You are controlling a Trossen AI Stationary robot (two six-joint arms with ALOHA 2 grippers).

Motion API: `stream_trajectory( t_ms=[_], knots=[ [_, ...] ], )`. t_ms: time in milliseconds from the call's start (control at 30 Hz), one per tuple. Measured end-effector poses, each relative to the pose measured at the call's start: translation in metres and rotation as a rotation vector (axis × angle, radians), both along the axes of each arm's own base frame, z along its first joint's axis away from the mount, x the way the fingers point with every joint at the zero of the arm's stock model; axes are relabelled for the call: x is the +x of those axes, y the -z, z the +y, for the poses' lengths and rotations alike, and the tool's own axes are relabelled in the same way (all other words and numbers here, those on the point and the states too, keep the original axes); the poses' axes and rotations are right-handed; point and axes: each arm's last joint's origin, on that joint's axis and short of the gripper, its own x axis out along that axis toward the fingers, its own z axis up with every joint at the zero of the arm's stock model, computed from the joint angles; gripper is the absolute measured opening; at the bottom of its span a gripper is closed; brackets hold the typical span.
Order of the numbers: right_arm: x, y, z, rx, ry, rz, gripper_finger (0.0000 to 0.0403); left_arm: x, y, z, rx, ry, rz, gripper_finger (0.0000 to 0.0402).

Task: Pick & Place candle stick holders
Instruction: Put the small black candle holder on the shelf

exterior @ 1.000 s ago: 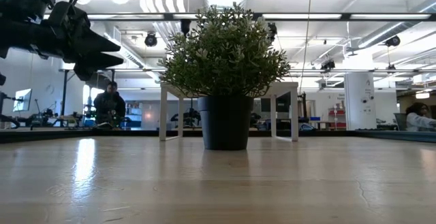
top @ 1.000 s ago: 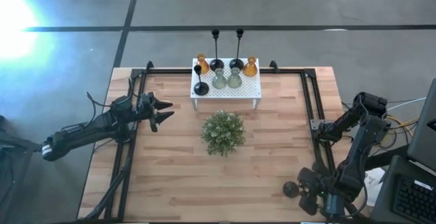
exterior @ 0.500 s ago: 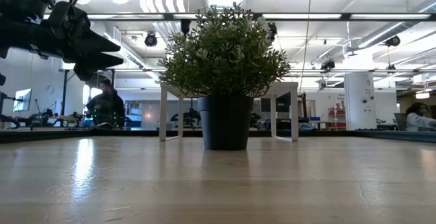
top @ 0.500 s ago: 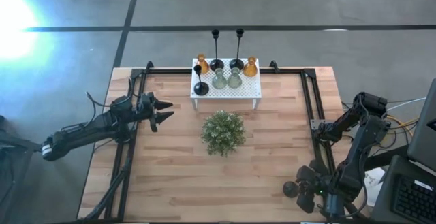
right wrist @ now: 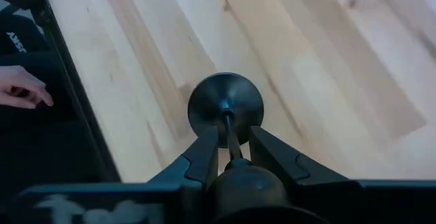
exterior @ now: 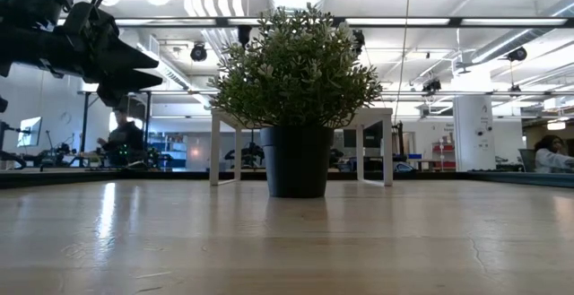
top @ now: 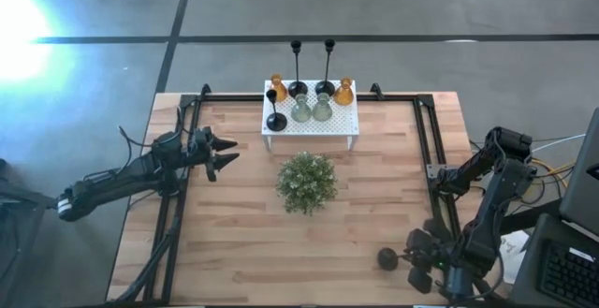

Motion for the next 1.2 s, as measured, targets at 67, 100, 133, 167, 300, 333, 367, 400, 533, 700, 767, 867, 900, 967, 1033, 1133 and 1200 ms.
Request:
stream_trajectory(
  t_ms=[67,100,133,167,300,333,367,400,533,700,767,867,900,967,1033,1133,1200],
  knots=[
    [0.003,-0.001,-0.002,-0.023,-0.011,-0.011,0.007,0.0,0.0,0.0,0.0,0.0,0.0,0.0223],
    [0.005,-0.001,-0.005,-0.034,-0.016,-0.009,0.007,0.0,0.0,0.0,0.0,0.0,0.0,0.0222],
    [0.008,-0.002,-0.008,-0.047,-0.021,-0.006,0.007,0.0,0.0,0.0,0.0,0.0,0.0,0.0222],
    [0.011,-0.004,-0.011,-0.061,-0.024,-0.002,0.007,0.0,0.0,0.0,0.0,0.0,0.0,0.0222],
    [0.026,-0.017,-0.033,-0.109,-0.057,0.021,0.007,0.0,0.0,0.0,0.0,0.0,0.0,0.0222],
    [0.03,-0.022,-0.04,-0.105,-0.065,0.025,0.007,0.0,0.0,0.0,0.0,0.0,0.0,0.0222],
    [0.034,-0.029,-0.048,-0.097,-0.072,0.022,0.007,0.0,0.0,0.0,0.0,0.0,0.0,0.0222],
    [0.037,-0.035,-0.056,-0.086,-0.077,0.014,0.007,0.0,0.0,0.0,0.0,0.0,0.001,0.0223],
    [0.048,-0.062,-0.091,-0.044,-0.07,-0.042,0.007,0.0,0.0,0.0,-0.001,0.0,0.001,0.0222],
    [0.058,-0.094,-0.137,-0.033,-0.057,-0.121,0.007,0.0,0.0,0.0,-0.001,0.0,0.003,0.0223],
    [0.062,-0.106,-0.155,-0.05,-0.066,-0.147,0.007,0.0,0.0,0.0,-0.002,0.0,0.004,0.0222],
    [0.067,-0.125,-0.179,-0.099,-0.073,-0.168,0.007,0.0,0.0,0.0,-0.002,0.0,0.004,0.0223],
    [0.068,-0.132,-0.187,-0.119,-0.073,-0.17,0.007,0.0,0.0,0.0,-0.002,0.0,0.004,0.0222],
    [0.072,-0.144,-0.203,-0.161,-0.067,-0.168,0.007,0.0,0.0,0.0,-0.002,0.0,0.005,0.0222],
    [0.077,-0.154,-0.218,-0.201,-0.068,-0.156,0.007,0.0,0.0,0.0,-0.002,-0.001,0.004,0.0223],
    [0.089,-0.166,-0.241,-0.233,-0.089,-0.14,0.007,0.0,0.0,0.0,-0.002,0.0,0.005,0.0222],
    [0.097,-0.17,-0.257,-0.24,-0.105,-0.123,0.007,0.0,0.0,0.0,-0.002,0.0,0.005,0.0223]
  ],
)
